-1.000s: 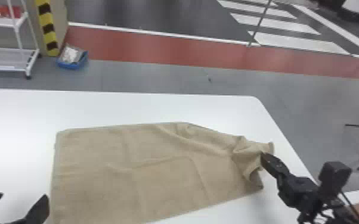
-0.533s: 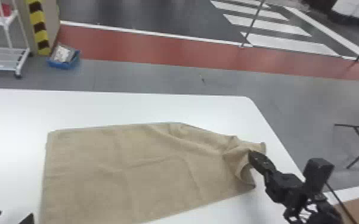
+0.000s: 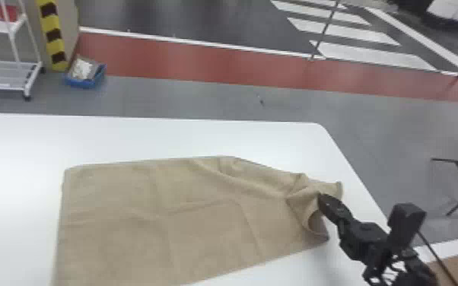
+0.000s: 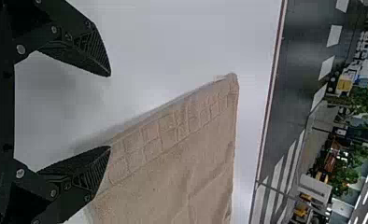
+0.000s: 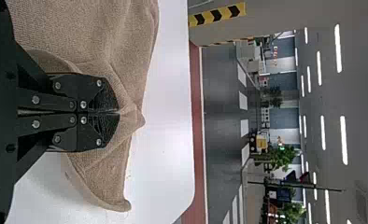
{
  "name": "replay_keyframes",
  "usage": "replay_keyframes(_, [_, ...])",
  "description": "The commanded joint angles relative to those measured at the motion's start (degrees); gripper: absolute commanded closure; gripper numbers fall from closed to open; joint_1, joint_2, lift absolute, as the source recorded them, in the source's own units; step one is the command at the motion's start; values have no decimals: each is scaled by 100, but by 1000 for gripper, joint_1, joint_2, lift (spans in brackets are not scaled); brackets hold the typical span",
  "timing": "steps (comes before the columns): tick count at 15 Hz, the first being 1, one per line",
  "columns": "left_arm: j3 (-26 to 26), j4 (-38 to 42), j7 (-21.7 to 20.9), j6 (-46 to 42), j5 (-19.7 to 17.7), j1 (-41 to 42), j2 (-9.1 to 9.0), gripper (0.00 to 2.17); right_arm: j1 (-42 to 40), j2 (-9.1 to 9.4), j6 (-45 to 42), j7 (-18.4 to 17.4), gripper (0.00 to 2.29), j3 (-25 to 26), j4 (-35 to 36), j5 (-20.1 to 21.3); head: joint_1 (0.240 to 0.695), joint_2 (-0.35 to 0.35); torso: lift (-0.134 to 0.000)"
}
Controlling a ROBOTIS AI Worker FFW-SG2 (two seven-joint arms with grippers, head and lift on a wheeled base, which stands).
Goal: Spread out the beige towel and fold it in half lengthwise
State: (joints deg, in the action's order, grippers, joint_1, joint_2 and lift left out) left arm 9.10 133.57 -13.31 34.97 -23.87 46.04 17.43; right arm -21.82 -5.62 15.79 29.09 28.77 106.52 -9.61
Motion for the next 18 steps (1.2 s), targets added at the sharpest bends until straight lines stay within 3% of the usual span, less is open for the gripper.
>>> replay_keyframes(1, [-48, 20, -101, 86, -74, 45, -29, 394, 20, -9, -36, 0, 1359, -12, -62, 3, 695, -300, -124])
replay_keyframes(6, [-417, 20, -251, 103, -118, 27, -38, 394, 55, -9, -124, 0, 1359, -21, -141, 3, 695, -348, -124])
replay_keyframes(15, [-593, -165, -145, -2, 225, -87, -20, 397, 37, 0, -282, 18, 1359, -47, -132, -15, 695, -350, -124])
replay_keyframes(17, [-602, -165, -145, -2, 225, -78, -20, 701, 37, 0, -299, 18, 1359, -47, -141, -24, 695, -350, -124])
replay_keyframes(18, [-602, -165, -145, -2, 225, -78, -20, 977, 37, 0, -299, 18, 1359, -38, -141, -24, 695, -350, -124])
